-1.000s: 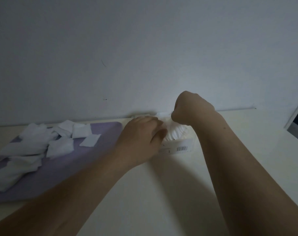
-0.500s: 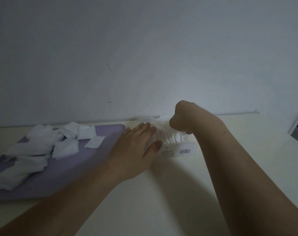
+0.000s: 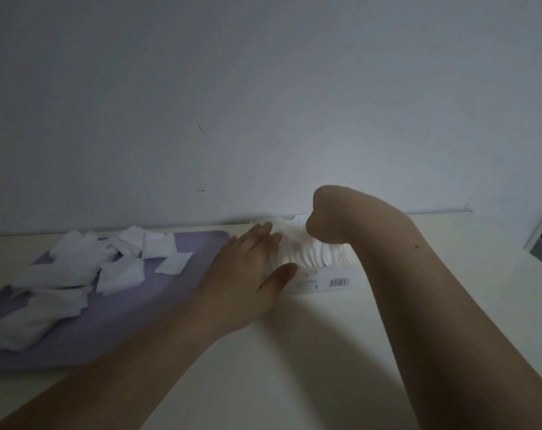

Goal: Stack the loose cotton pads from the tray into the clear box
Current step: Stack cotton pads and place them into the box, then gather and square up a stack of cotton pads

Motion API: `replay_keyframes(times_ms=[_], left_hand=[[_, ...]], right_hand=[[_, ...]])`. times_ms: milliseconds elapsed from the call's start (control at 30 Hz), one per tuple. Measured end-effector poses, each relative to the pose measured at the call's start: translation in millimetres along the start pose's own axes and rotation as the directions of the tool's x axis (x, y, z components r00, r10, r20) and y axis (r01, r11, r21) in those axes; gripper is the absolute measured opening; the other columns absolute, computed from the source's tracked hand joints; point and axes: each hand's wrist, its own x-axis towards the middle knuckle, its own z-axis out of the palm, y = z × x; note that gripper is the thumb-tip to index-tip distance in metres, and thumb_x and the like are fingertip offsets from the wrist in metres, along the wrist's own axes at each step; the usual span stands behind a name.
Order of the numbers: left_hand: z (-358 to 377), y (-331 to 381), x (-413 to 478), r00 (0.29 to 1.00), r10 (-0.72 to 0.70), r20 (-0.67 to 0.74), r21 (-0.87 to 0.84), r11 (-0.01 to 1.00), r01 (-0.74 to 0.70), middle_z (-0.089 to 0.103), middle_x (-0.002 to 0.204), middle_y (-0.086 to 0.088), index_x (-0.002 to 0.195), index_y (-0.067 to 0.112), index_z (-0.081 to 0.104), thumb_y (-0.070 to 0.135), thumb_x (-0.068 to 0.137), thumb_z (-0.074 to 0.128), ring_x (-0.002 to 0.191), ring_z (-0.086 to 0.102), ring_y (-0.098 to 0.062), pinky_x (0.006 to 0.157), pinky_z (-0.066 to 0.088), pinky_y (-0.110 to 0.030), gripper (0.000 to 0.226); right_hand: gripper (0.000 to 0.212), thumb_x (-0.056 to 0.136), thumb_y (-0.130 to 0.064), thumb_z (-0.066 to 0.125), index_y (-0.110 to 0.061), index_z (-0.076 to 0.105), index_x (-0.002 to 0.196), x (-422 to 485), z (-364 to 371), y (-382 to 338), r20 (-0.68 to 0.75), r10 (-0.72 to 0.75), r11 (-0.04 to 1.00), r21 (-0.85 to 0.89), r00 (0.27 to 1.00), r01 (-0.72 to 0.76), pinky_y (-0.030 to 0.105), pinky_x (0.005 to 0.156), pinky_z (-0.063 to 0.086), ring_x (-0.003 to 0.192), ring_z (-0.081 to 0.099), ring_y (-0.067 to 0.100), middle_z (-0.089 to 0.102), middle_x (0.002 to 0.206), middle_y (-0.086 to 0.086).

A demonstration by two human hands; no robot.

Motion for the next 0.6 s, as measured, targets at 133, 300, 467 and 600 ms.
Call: replay_keyframes(times_ms=[133,300,467,600], left_hand=[[-1.1,-3.5,-6.4,0.994,0.03,-0.104,0.006,1.0,-0.03,0.06,0.147,0.001,0.139,0.018,0.061,0.061,0.096,0.042,0.138,0.053,-0.018,0.115,0.041,-0.041,0.063],[6.9,-6.3,-1.6,0.997,0.079,-0.009,0.014,0.997,-0.078,0.054,0.153,-0.003,0.142,0.017,0.059,0.058,0.099,0.027,0.147,0.044,-0.018,0.119,0.037,-0.043,0.067],[1.9,-10.2,-0.4,0.996,0.083,0.005,-0.037,0.996,-0.083,0.05,0.155,-0.004,0.147,0.02,0.049,0.051,0.102,0.029,0.145,0.043,-0.022,0.115,0.038,-0.045,0.058],[-17.2,-56.0,-20.9,0.997,-0.07,-0.031,-0.146,0.987,0.065,0.052,0.152,-0.009,0.145,0.016,0.051,0.048,0.092,0.035,0.143,0.046,-0.025,0.116,0.04,-0.046,0.063]], right_hand=[[0.025,0.088,-0.001,0.045,-0.009,0.05,0.064,2.6,-1.8,1.6,0.001,-0.087,0.996,0.022,0.996,0.087,0.027,0.056,0.04,0.058,0.049,0.018,0.053,0.066,0.005],[0.022,0.088,-0.005,0.047,-0.011,0.051,0.068,5.4,11.8,-6.6,0.053,-0.088,0.996,-0.015,0.995,0.089,0.03,0.061,0.042,0.061,0.051,0.018,0.054,0.068,0.002],[0.029,0.088,-0.016,0.055,-0.02,0.064,0.115,-0.7,20.1,-30.6,-0.166,-0.18,0.975,0.097,0.97,0.198,0.038,0.089,0.056,0.098,0.065,0.022,0.067,0.111,-0.001],[0.042,0.088,-0.009,0.054,-0.02,0.064,0.128,-11.3,57.1,-64.6,-0.171,-0.416,0.836,0.315,0.893,0.45,0.038,0.099,0.051,0.116,0.06,0.021,0.064,0.127,0.003]])
